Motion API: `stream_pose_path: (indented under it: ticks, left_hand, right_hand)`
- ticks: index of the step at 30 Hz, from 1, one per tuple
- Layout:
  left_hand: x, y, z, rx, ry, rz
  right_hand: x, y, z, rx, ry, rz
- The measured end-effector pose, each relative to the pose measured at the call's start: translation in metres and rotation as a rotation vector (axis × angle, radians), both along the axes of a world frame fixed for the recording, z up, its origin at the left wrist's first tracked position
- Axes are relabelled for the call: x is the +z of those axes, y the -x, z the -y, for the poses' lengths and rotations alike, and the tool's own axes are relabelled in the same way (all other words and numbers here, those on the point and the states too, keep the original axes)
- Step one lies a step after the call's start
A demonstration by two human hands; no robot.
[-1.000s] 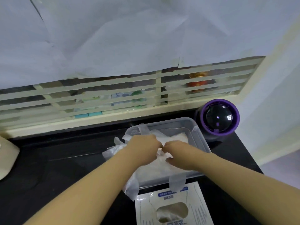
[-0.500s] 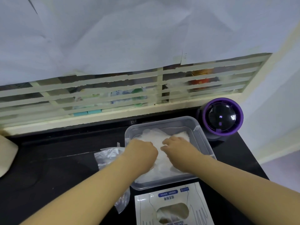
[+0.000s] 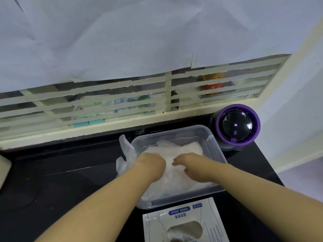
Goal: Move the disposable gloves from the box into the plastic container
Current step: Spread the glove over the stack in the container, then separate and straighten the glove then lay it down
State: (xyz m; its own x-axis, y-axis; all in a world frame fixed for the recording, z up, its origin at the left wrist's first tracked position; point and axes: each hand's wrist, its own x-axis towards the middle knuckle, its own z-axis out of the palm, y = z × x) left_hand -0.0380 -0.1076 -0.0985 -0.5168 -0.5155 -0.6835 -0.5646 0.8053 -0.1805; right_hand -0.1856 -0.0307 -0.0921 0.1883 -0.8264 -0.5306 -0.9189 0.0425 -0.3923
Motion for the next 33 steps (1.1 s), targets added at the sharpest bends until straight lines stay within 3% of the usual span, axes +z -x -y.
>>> stream_pose_path:
  ticks: [6,11,16,18,21,24,27,29,33]
  left_hand:
    - [-0.006,-0.002,-0.001,-0.009,0.013,-0.013]
    - [-0.01,-0.004,-0.004,-0.051,0.044,0.014]
    - [-0.002,-0.004,-0.006,-0.076,0.03,0.048]
    - [0.018,-0.006,-0.01,-0.049,0.014,-0.017]
    - [0.069,-0.017,-0.013,0.041,-0.03,-0.31]
    - [0.126,-0.04,-0.008,0.331,-0.109,-0.722]
    - [0.157,-0.057,-0.003,0.571,-0.155,-1.164]
    - [0.162,-0.062,-0.002,0.761,-0.235,-1.422]
    - [0.163,-0.061,-0.012,0.982,-0.454,-1.752]
  right_hand:
    - [-0.006,-0.005,-0.006,0.062,-0.17,-0.024]
    - [-0.008,0.0,-0.005,0.182,-0.166,-0.115]
    - [-0.01,-0.004,-0.002,0.173,-0.17,-0.152]
    - [0.0,-0.007,-0.003,0.127,-0.155,-0.118]
    - [0.025,-0.006,-0.005,0.07,-0.102,-0.055]
    - [0.066,-0.004,-0.006,-0.045,0.053,0.081]
    - [0.11,-0.013,-0.007,-0.233,0.194,0.368]
    - [0.133,-0.026,-0.012,-0.344,0.18,0.617]
    - [0.151,-0.05,-0.03,-0.394,0.088,0.863]
